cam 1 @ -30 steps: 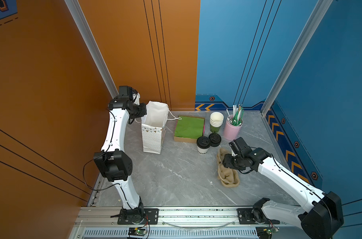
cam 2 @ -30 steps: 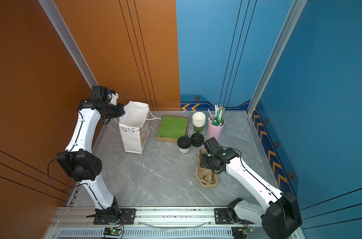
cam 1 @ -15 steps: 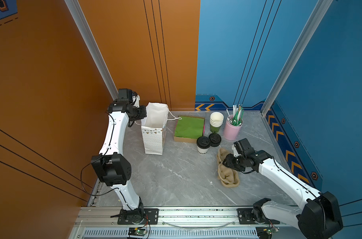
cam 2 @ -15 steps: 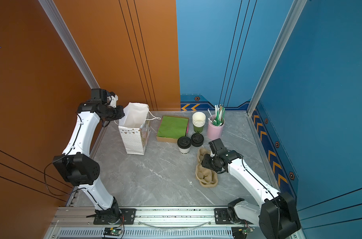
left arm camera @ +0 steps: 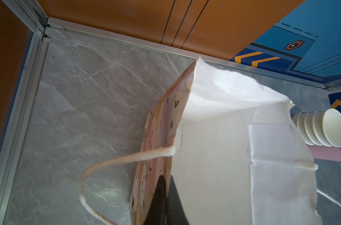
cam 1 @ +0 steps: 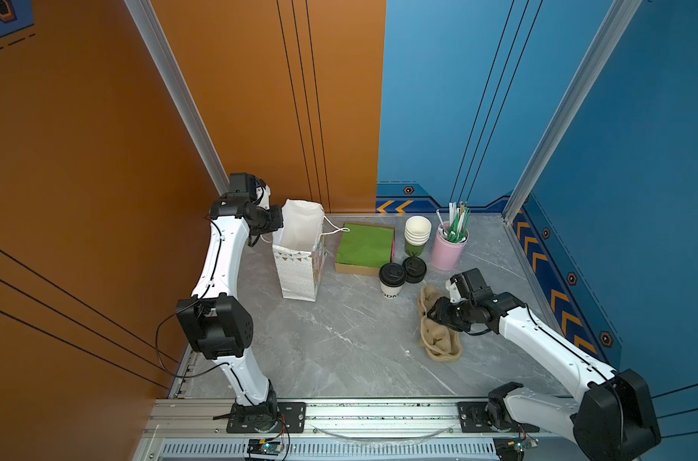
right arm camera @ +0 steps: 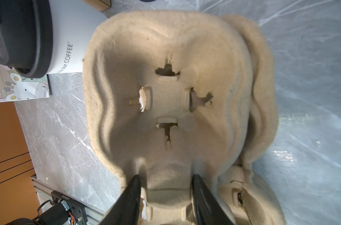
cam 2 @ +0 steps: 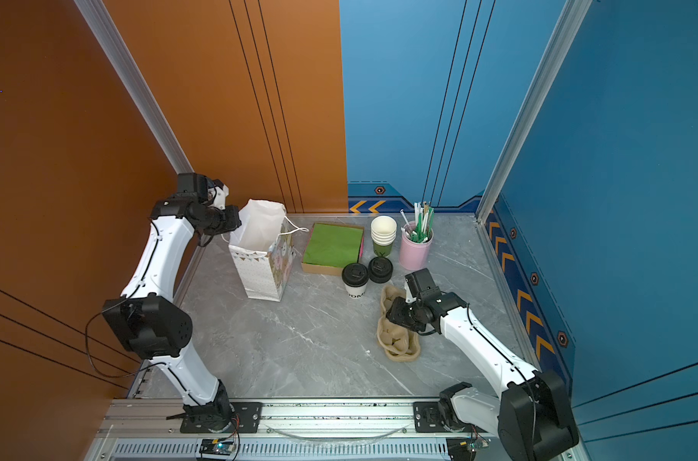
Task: Pack a coffee takeout order
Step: Pick up the cup tray from the cup tray.
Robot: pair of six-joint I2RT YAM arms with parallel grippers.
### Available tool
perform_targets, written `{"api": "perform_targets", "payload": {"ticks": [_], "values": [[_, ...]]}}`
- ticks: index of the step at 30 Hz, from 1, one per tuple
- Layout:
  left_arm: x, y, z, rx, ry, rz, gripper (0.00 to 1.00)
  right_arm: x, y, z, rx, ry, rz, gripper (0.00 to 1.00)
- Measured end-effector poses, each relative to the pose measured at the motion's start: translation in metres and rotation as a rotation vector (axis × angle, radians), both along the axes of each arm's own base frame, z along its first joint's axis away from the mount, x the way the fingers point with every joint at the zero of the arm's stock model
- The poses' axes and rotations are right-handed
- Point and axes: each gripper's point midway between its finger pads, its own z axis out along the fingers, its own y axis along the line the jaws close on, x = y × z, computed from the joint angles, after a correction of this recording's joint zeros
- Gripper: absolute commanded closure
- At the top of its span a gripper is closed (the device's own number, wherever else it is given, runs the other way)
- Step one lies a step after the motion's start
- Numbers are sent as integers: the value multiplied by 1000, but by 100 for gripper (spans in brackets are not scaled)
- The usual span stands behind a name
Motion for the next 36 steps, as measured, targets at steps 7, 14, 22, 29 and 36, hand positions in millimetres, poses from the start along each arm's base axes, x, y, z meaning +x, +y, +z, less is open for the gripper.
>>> {"api": "perform_targets", "payload": {"ticks": [7,14,22,29,36], "values": [[0,0,-2,0,5,0,100,3,-2,0,17,5,-12,57],[-1,0,-5,0,11,0,100,2,1,-4,37,18,-4,58],[-1,0,-5,0,11,0,100,3,4,-5,48,17,1,63],[-1,0,-5,0,9,0,100,3,5,-5,54,17,5,65],[-2,0,-5,0,9,0,100,3,5,-2,57,7,5,65]]}}
